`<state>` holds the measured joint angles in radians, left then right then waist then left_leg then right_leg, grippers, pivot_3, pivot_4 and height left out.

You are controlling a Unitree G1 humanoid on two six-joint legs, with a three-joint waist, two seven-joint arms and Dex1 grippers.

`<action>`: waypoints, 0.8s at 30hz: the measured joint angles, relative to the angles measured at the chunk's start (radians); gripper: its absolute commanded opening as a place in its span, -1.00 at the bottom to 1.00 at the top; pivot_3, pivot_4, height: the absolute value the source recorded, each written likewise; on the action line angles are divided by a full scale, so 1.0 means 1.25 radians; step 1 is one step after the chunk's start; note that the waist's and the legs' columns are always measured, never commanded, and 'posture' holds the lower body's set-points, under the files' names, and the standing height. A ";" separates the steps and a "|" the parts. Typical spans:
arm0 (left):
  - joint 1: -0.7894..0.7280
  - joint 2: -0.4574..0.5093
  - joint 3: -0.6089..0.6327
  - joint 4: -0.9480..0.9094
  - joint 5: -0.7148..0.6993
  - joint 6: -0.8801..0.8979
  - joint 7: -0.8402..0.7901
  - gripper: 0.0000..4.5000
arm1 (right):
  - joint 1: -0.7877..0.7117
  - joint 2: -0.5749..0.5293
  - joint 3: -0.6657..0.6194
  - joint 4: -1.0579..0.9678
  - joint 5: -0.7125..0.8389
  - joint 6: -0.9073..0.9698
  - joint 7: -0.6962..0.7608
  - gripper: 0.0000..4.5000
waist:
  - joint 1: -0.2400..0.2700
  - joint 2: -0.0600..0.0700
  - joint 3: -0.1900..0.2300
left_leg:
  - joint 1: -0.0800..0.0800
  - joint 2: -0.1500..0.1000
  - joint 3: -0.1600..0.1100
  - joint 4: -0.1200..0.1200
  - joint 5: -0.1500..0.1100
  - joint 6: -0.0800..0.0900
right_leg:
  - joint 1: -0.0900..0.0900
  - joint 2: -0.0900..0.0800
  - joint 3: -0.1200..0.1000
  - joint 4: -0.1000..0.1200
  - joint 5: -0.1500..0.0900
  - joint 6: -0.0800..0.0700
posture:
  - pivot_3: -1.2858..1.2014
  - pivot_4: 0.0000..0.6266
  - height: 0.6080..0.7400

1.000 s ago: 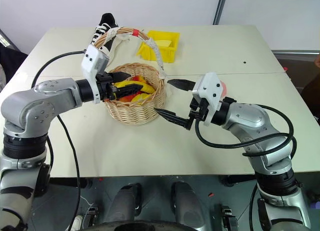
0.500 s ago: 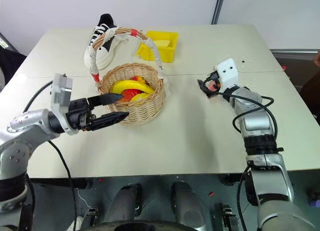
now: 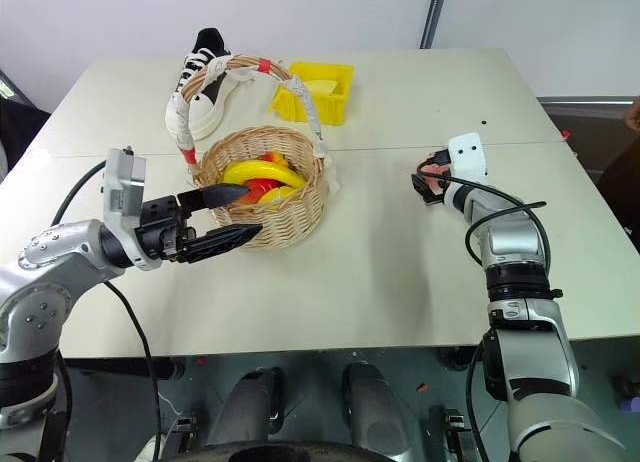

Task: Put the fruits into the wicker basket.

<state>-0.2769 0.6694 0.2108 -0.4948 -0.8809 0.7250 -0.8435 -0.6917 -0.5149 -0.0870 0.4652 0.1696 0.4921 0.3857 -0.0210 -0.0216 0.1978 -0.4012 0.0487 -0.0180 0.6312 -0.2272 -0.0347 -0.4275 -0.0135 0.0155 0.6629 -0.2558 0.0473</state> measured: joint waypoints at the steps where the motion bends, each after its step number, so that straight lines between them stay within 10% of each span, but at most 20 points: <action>1: -0.003 0.000 0.000 0.004 0.000 -0.002 0.000 0.71 | 0.001 0.000 0.000 -0.001 0.000 0.001 -0.001 0.20 | 0.000 0.000 0.000 | 0.000 0.000 0.000 0.000 0.000 0.000 | 0.000 0.000 0.000 0.000 0.000 0.000 | 0.03 -0.52 1.00; 15: 0.131 0.006 0.134 0.097 0.056 -0.132 -0.010 0.71 | 0.187 -0.099 0.019 -0.612 0.215 0.025 0.325 0.09 | -0.002 0.000 0.000 | 0.002 0.003 0.000 -0.002 -0.001 0.002 | -0.001 0.002 0.000 0.000 -0.002 0.002 | 0.03 -0.52 1.00; 24: 0.182 -0.006 0.173 0.128 0.068 -0.188 -0.001 0.71 | -0.006 0.207 0.212 -0.634 0.195 0.236 0.065 0.09 | 0.006 -0.001 0.000 | 0.003 0.002 0.001 -0.001 -0.001 0.001 | 0.000 0.001 0.002 -0.001 0.000 -0.007 | 0.03 -0.52 1.00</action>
<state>-0.0494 0.6614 0.4276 -0.3347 -0.7962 0.4901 -0.8442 -0.6997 -0.2566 0.1780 -0.3276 0.4131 0.7874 0.4665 -0.0137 -0.0224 0.1973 -0.3979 0.0506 -0.0169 0.6303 -0.2280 -0.0337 -0.4274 -0.0121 0.0185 0.6618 -0.2556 0.0386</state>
